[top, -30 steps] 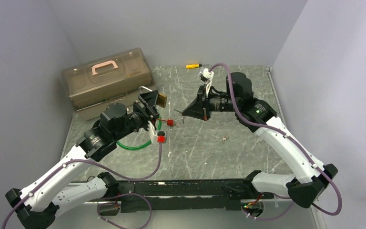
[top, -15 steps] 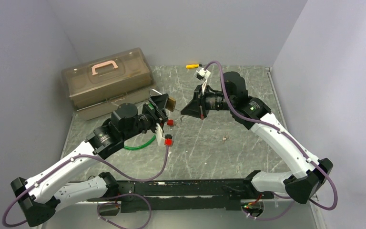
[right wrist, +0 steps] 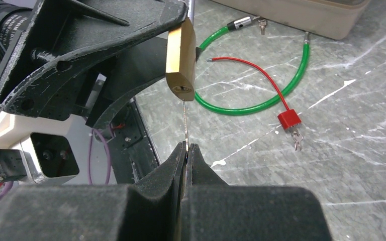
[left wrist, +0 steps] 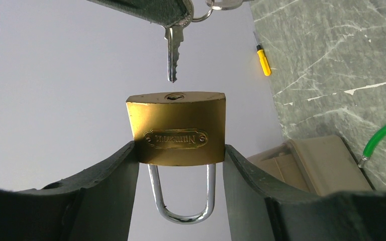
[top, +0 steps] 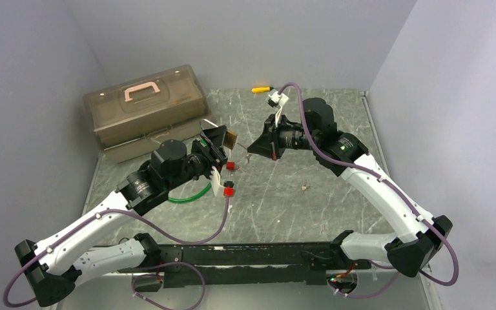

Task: Unlock with the key
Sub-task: Unlock the lock.

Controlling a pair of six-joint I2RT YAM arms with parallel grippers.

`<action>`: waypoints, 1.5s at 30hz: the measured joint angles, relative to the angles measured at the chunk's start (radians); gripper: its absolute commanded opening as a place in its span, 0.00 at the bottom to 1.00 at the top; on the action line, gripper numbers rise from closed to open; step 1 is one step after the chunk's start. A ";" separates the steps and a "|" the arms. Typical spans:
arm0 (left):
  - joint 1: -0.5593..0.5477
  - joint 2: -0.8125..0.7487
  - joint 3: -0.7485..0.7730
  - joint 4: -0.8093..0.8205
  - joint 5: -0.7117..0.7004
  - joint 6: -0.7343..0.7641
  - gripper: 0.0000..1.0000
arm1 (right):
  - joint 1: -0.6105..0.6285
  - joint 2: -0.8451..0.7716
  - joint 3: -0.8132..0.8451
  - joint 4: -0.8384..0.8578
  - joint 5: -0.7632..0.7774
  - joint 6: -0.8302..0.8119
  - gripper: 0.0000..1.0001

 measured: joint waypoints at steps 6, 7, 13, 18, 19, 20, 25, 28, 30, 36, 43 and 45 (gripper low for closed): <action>-0.003 0.000 -0.018 0.003 -0.012 0.019 0.00 | 0.000 0.003 0.000 -0.007 0.022 0.006 0.00; -0.003 0.000 -0.022 0.005 -0.013 0.021 0.00 | 0.000 0.003 0.000 -0.007 0.023 0.008 0.00; -0.005 0.003 -0.027 0.002 -0.047 0.026 0.00 | 0.000 0.005 0.000 -0.008 0.027 0.019 0.00; -0.008 0.027 -0.023 0.006 -0.095 0.024 0.00 | 0.000 0.005 0.000 -0.005 0.034 0.038 0.00; -0.012 0.037 -0.016 -0.002 -0.113 0.022 0.00 | 0.000 0.005 0.000 -0.005 0.040 0.040 0.00; -0.018 0.049 -0.007 -0.008 -0.135 0.018 0.00 | 0.000 0.005 0.000 -0.005 0.045 0.042 0.00; -0.084 0.097 0.056 -0.024 -0.285 0.006 0.00 | 0.000 0.019 0.014 -0.006 0.056 0.045 0.00; -0.128 0.097 0.061 0.010 -0.344 0.020 0.00 | 0.000 0.027 0.018 -0.005 0.055 0.049 0.00; -0.149 0.084 0.031 0.079 -0.361 0.047 0.00 | 0.000 0.027 0.019 -0.005 0.056 0.050 0.00; -0.168 0.038 -0.068 0.191 -0.373 0.091 0.00 | 0.000 0.023 0.019 -0.005 0.061 0.051 0.00; -0.168 0.023 -0.118 0.240 -0.373 0.107 0.00 | 0.000 0.011 0.019 -0.005 0.061 0.050 0.00; -0.168 0.019 -0.125 0.247 -0.373 0.107 0.00 | 0.000 0.004 0.019 -0.004 0.060 0.050 0.00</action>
